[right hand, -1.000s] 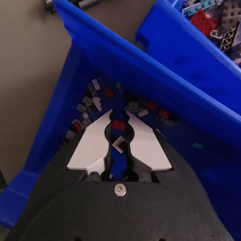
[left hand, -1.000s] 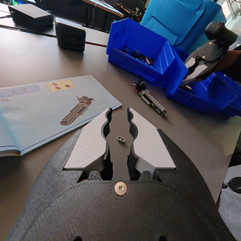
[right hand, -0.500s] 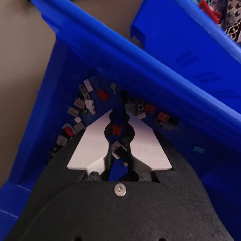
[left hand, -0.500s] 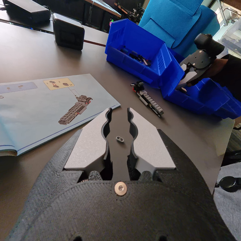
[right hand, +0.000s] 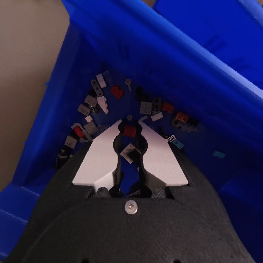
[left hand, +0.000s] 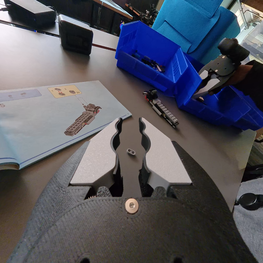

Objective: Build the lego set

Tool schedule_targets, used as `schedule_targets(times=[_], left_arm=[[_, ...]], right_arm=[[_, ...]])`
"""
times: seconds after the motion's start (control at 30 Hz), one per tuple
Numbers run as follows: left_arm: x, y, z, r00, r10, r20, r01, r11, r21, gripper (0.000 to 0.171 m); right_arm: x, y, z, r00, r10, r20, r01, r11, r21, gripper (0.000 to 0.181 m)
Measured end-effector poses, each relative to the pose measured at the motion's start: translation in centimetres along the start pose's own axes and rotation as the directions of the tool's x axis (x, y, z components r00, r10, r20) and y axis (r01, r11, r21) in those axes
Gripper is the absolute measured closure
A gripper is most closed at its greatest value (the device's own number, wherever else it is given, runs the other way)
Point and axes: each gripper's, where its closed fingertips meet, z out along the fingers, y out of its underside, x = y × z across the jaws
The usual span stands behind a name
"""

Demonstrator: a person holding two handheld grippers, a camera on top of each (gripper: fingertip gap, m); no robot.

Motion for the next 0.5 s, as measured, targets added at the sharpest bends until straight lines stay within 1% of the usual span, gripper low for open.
schedule_targets(times=[0.1,0.23,0.27,0.43,0.5], left_arm=[[0.0,-0.01,0.01,1.0,0.0,0.0,0.0,1.0,0.001,0.147],[0.02,-0.09,-0.05,1.0,0.0,-0.001,0.0,1.0,0.006,0.147],[0.03,-0.1,-0.06,1.0,0.0,-0.002,0.0,1.0,0.007,0.147],[0.09,-0.24,-0.16,1.0,-0.001,-0.007,0.001,1.0,0.018,0.147],[0.15,-0.33,-0.24,1.0,-0.002,-0.012,0.002,1.0,0.026,0.147]], right_arm=[[-0.05,-0.28,0.28,1.0,-0.006,0.002,0.006,1.0,0.008,0.163],[0.01,-0.08,0.9,1.0,-0.018,-0.005,0.018,1.0,-0.017,0.163],[0.05,-0.15,0.92,1.0,-0.018,-0.008,0.018,1.0,-0.014,0.166],[-0.14,-0.3,0.77,1.0,-0.013,-0.018,0.013,1.0,-0.015,0.171],[-0.29,-0.9,0.12,0.999,-0.005,-0.035,0.005,1.0,0.011,0.171]])
